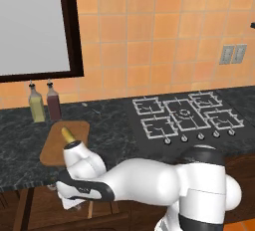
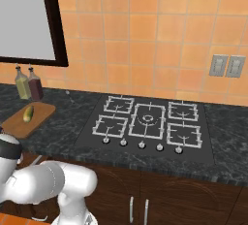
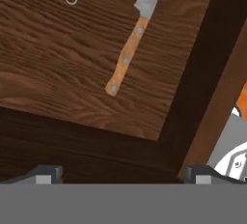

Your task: Place the appropriate cutting tool for cutting the cucumber skin on the cutting board.

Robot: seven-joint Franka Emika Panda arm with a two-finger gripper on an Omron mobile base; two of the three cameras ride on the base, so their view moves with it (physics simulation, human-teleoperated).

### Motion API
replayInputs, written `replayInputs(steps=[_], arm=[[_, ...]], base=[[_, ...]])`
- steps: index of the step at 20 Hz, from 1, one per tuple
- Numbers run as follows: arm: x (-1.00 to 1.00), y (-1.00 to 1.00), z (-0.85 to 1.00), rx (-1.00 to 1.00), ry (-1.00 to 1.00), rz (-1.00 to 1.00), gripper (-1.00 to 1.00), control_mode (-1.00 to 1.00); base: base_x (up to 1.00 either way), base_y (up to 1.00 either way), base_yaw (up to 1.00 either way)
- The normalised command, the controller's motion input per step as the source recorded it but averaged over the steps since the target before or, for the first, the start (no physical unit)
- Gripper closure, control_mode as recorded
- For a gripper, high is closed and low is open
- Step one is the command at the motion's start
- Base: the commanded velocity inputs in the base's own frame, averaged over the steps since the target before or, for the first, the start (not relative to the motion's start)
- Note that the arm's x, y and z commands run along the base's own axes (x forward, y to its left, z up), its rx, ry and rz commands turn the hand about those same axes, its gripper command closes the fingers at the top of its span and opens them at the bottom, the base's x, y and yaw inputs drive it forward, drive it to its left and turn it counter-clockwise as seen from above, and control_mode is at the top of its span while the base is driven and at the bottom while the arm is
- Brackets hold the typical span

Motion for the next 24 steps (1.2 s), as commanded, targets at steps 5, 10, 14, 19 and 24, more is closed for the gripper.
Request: replayInputs(steps=[5, 10, 14, 19, 24], arm=[[0.07, 0.09, -0.37, 0.00, 0.18, 0.00, -1.00, -1.00], [0.00, 0.20, -0.34, 0.00, 0.16, 0.00, -1.00, -1.00], [-0.07, 0.19, -0.24, 0.00, 0.18, -0.05, -1.00, -1.00], [-0.40, 0.07, -0.09, 0.00, 0.16, -0.05, -1.00, -1.00], [-0.61, 0.00, 0.00, 0.00, 0.17, -0.01, -1.00, -1.00]], base=[[0.00, 0.00, 0.00], [0.00, 0.00, 0.00], [0.00, 0.00, 0.00], [0.00, 0.00, 0.00], [0.00, 0.00, 0.00]])
